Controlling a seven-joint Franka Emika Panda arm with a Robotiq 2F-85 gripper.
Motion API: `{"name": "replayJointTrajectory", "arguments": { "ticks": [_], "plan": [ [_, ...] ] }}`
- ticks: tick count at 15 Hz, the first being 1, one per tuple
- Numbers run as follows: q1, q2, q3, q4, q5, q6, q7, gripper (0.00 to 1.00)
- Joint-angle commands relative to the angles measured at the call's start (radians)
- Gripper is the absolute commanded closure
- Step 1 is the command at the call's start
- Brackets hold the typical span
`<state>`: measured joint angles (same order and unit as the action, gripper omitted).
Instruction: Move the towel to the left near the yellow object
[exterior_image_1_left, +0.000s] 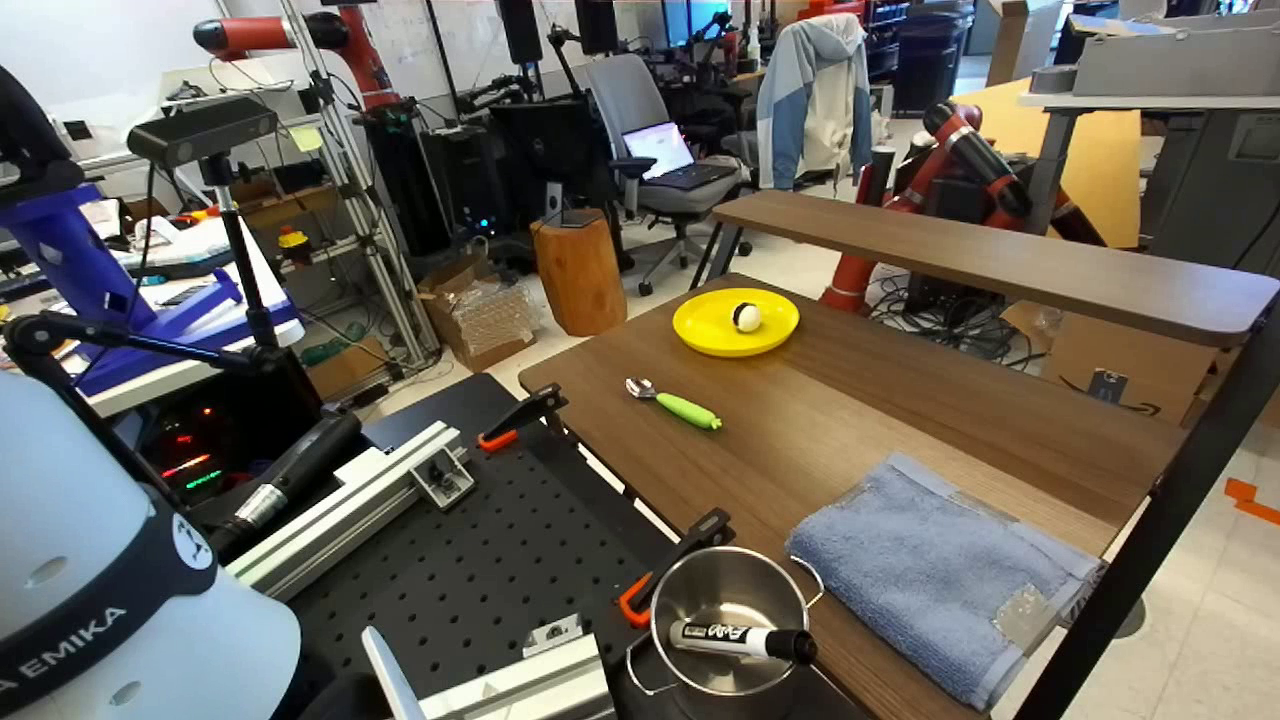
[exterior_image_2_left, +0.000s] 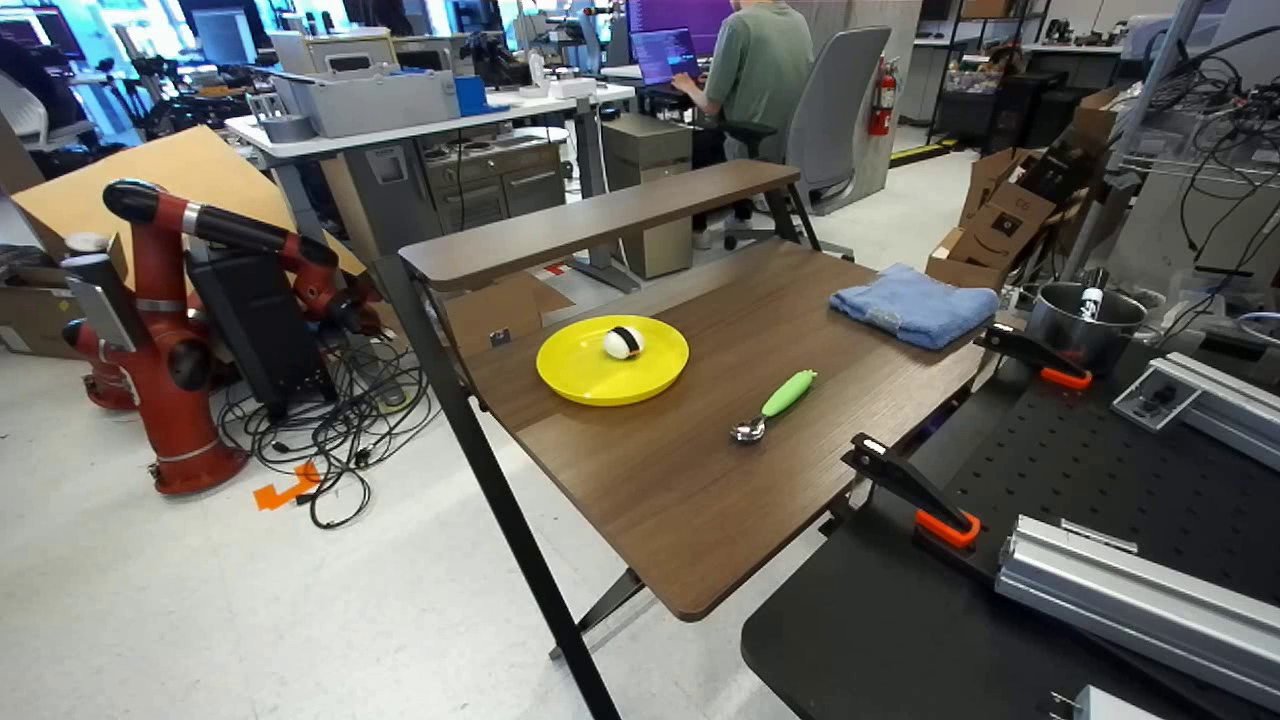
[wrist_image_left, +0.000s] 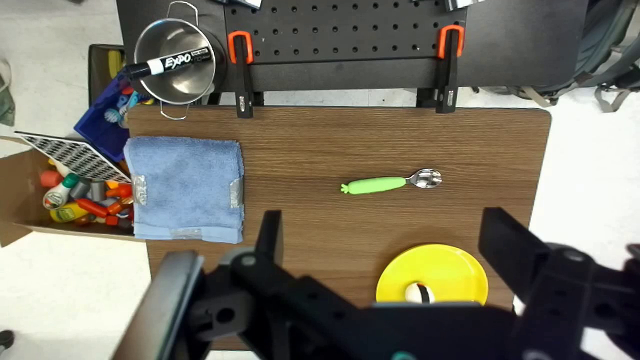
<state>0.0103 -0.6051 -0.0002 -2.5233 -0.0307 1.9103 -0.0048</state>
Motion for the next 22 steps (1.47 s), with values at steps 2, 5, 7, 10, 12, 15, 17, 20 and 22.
{"name": "replayJointTrajectory", "arguments": {
  "ticks": [2, 5, 7, 10, 12, 15, 17, 20, 22],
  "plan": [
    [-0.002, 0.0, 0.002, 0.002, 0.001, -0.002, -0.001, 0.0],
    [-0.002, 0.0, 0.002, 0.002, 0.001, -0.002, -0.001, 0.0],
    [-0.011, 0.023, -0.013, 0.009, -0.007, 0.018, -0.017, 0.0],
    [-0.037, 0.065, -0.067, 0.02, -0.014, 0.057, -0.066, 0.0],
    [-0.06, 0.112, -0.12, 0.03, -0.006, 0.098, -0.126, 0.0],
    [-0.089, 0.216, -0.187, 0.05, 0.011, 0.178, -0.21, 0.0],
    [-0.1, 0.308, -0.217, 0.078, 0.025, 0.24, -0.238, 0.0],
    [-0.11, 0.446, -0.24, 0.141, 0.06, 0.309, -0.257, 0.0],
    [-0.121, 0.551, -0.245, 0.196, 0.1, 0.344, -0.274, 0.0]
  ]
}}
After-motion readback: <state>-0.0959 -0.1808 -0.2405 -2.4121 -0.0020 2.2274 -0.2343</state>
